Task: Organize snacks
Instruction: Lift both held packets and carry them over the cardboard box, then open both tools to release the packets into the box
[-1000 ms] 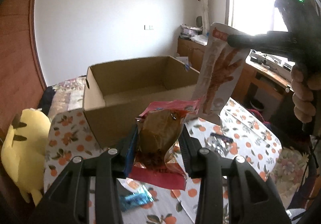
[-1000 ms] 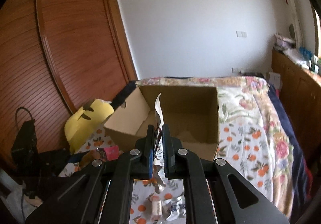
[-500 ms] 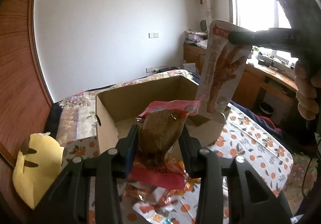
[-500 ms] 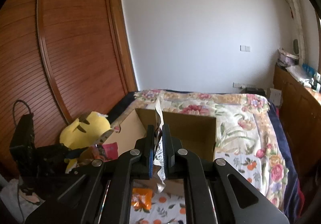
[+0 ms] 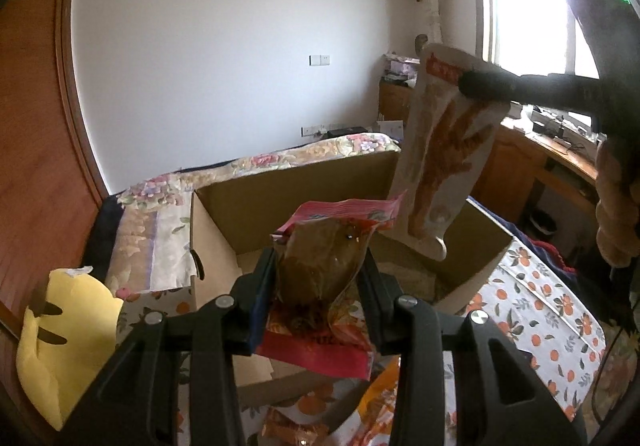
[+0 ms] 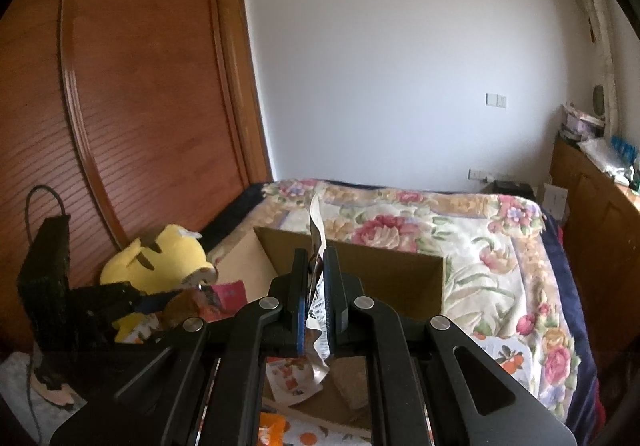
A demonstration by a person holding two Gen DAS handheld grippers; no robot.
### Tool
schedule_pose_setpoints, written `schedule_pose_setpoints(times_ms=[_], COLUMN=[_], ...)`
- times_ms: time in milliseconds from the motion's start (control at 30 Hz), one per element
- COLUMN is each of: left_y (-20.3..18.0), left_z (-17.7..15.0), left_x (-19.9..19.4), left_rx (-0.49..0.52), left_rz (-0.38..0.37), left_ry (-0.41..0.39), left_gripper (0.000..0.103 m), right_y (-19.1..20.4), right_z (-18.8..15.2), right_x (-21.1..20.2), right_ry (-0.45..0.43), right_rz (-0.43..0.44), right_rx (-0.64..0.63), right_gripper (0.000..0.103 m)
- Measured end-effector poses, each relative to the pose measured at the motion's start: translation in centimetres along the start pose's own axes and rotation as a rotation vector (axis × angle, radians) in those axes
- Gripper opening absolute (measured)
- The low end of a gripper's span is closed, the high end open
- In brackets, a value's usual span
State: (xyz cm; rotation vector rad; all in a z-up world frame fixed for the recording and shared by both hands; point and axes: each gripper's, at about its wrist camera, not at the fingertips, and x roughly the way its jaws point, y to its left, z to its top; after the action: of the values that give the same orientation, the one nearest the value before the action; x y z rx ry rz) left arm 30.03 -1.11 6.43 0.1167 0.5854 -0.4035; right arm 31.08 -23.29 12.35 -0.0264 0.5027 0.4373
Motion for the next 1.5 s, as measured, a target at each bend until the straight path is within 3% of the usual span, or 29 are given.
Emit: schedule_pose_setpoints(times_ms=[467, 833, 933, 1100, 1500], left_y=[-0.5, -1.0, -1.3, -1.9, -1.0], left_z=[-1.6, -2.1, -2.1, -2.4, -3.8], left_x=[3.8, 4.7, 4.5, 4.2, 1.6], left_rx=[0.007, -0.004, -0.006, 0.017, -0.070], left_rz=[-0.002, 0.020, 0.012, 0.033, 0.020], left_ry=[0.062, 0.072, 0.064, 0.076, 0.083], left_gripper=[0.039, 0.044, 0.051, 0.053, 0.063], right_y=[-2.0, -2.3, -2.9, -3.8, -6.3], right_z=[-4.6, -6.4, -6.7, -7.0, -8.4], right_x=[5.7, 7.1, 7.0, 6.8, 6.6], right_ry=[0.121, 0.148, 0.140, 0.138, 0.159], right_rz=[0.003, 0.035, 0.027, -0.006, -0.101], right_rx=[0.043, 0.095, 0.107, 0.121, 0.150], right_gripper=[0.004, 0.004, 0.004, 0.005, 0.009])
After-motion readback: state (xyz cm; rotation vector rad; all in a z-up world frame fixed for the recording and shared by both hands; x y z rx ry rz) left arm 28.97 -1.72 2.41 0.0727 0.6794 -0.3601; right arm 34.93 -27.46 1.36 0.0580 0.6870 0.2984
